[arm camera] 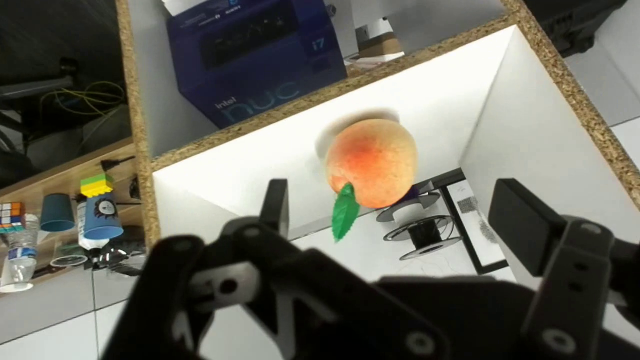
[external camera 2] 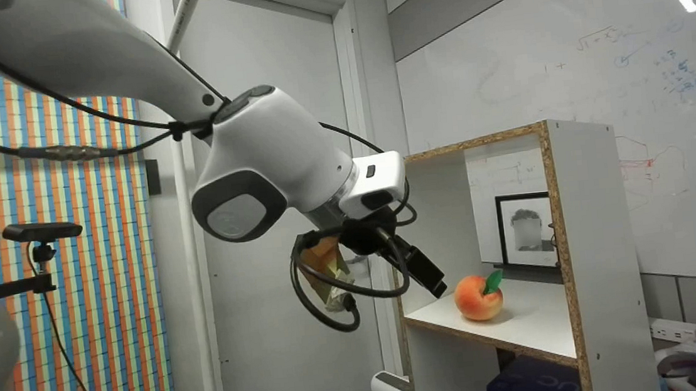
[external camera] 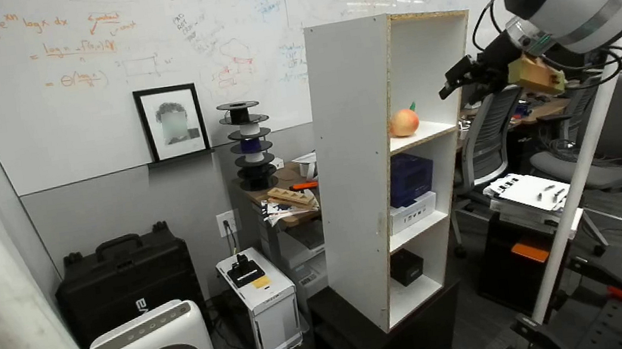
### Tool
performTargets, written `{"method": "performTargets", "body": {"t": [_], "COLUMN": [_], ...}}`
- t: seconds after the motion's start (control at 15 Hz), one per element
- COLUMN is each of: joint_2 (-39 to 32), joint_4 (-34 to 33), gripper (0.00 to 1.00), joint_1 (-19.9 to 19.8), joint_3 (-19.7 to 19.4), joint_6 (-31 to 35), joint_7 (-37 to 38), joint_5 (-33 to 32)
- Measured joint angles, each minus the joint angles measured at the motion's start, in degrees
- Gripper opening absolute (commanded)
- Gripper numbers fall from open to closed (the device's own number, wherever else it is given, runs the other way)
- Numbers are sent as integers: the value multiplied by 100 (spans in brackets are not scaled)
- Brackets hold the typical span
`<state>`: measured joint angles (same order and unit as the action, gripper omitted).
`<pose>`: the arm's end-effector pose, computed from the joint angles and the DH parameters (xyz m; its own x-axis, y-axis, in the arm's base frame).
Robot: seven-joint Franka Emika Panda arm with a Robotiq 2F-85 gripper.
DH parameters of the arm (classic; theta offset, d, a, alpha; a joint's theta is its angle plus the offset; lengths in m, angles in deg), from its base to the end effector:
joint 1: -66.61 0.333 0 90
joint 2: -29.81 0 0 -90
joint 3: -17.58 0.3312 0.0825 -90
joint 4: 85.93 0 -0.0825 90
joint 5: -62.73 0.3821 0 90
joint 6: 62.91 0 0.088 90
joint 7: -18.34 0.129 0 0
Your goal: Remove the peach from the top shelf and put it on top of the bookshelf
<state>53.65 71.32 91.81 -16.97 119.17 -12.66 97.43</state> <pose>0.4140 -0.1197 0.3932 0.6789 -0.3080 0.6666 -0.1774 -0.9497 -0.2582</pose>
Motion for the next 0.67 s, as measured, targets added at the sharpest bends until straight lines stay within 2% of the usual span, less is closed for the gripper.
{"method": "performTargets", "body": {"t": [0.2, 0.67], "joint_2": [-256, -579], "joint_4": [-255, -871], "gripper": [100, 100], "joint_1": [1333, 4159], "joint_3": [-896, -3947], "joint_6": [292, 507], "joint_7": [-19, -141], "joint_5": [306, 287]}}
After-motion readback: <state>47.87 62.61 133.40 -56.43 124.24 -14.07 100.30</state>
